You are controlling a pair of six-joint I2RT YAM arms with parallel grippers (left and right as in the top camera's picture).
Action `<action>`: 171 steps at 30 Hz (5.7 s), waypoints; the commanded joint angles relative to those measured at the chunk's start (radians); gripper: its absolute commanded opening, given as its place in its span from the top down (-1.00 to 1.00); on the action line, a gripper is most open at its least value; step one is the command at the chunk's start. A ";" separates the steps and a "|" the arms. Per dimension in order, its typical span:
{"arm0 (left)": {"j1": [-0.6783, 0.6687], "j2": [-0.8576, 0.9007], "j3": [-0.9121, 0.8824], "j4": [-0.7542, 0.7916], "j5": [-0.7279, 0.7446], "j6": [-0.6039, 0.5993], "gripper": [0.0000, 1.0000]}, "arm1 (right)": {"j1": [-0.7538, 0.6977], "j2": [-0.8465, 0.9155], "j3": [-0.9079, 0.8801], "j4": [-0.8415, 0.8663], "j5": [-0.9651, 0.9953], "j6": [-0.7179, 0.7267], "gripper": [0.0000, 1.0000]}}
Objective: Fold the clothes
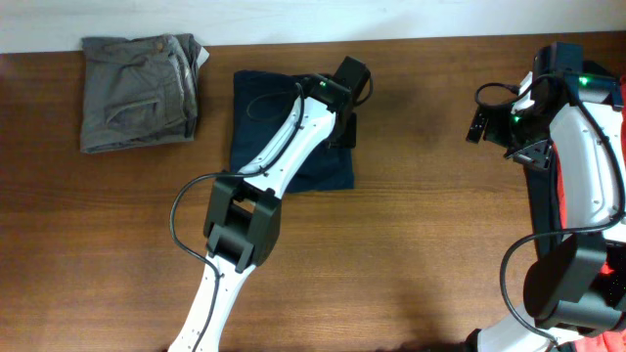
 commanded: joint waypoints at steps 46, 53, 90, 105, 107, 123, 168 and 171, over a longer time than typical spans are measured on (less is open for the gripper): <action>-0.058 0.087 0.340 -0.244 0.138 -0.038 0.74 | -0.003 -0.005 0.006 -0.001 0.013 -0.008 -0.97; -0.053 0.130 0.340 -0.197 0.138 -0.027 0.21 | -0.003 -0.005 0.006 -0.001 0.013 -0.008 -0.98; 0.449 0.001 0.198 -0.381 0.587 0.512 -0.98 | -0.003 -0.005 0.006 -0.001 0.013 -0.008 -0.97; 0.449 0.001 -0.101 -0.143 0.601 0.557 -0.98 | -0.003 -0.005 0.006 -0.001 0.013 -0.008 -0.98; 0.449 0.001 -0.128 -0.118 0.632 0.557 -0.98 | -0.003 -0.005 0.006 -0.001 0.013 -0.008 -0.98; 0.444 0.001 -0.263 0.086 0.711 0.553 -0.29 | -0.003 -0.005 0.006 -0.001 0.013 -0.008 -0.97; 0.607 -0.042 0.134 0.061 0.280 0.669 0.99 | -0.003 -0.005 0.006 -0.001 0.013 -0.008 -0.97; 0.631 -0.042 0.145 0.049 0.282 0.690 0.99 | -0.003 -0.005 0.006 -0.001 0.013 -0.008 -0.97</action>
